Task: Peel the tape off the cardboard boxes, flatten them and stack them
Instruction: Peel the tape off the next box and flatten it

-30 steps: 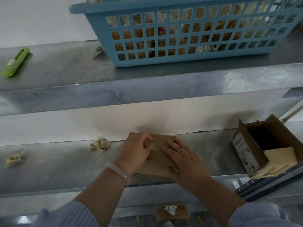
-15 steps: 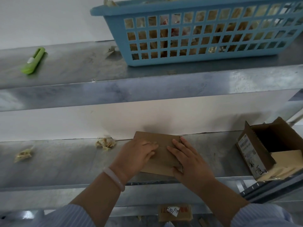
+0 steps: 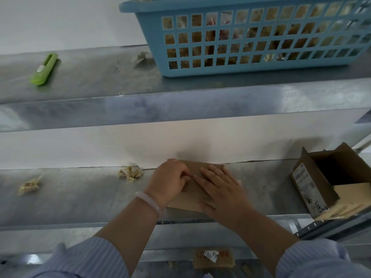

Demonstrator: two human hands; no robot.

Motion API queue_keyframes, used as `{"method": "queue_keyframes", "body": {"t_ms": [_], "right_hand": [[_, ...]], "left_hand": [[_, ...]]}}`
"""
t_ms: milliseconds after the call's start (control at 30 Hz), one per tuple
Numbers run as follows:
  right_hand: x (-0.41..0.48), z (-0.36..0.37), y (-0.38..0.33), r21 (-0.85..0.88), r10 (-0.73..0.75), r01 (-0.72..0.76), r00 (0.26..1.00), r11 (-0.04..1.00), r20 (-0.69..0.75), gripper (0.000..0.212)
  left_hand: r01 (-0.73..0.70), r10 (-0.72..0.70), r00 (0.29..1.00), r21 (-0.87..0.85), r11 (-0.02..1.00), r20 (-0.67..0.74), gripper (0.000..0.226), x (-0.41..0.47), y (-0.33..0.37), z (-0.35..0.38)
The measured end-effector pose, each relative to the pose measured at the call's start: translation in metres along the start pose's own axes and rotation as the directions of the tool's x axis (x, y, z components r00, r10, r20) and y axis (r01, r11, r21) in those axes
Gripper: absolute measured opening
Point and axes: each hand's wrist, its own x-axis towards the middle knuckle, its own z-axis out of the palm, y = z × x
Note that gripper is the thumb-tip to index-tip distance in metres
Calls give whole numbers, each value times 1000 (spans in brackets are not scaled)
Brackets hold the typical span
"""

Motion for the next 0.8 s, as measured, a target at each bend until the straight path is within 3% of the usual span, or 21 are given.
{"method": "queue_keyframes", "body": {"t_ms": [100,200,400,500,600,633,700,800], "right_hand": [[-2,3,2,31,36,-37,999,999,20,55],[-2,0,4,51,61,-63,997,997,48,56],[0,0,-4,87,99,-101,995,991,34,54],[-1,2,-2,83,99,-102,994,991,39,54],[0,0,-3,61,102,-104,994,993,41,54],[1,0,-4,51,104,-106,994,993,44,54],[1,0,-5,51,109,-111,993,993,41,54],[0,2,-4,74,105,-107,994,991,27,54]], "left_hand": [[35,-36,998,-13,999,-49,8,-2,-3,4],[76,-93,971,-84,994,-222,12,-8,-17,0],[105,-71,901,57,993,-427,16,-21,-51,-7],[204,-182,858,-6,979,-480,19,-22,-63,-12],[306,-363,814,-198,931,-453,13,-20,-59,-19],[286,-362,816,-229,930,-451,12,-18,-54,-21],[153,-229,866,-201,968,-444,10,-17,-40,-22],[6,-56,954,-167,986,-294,16,-21,-22,-14]]}}
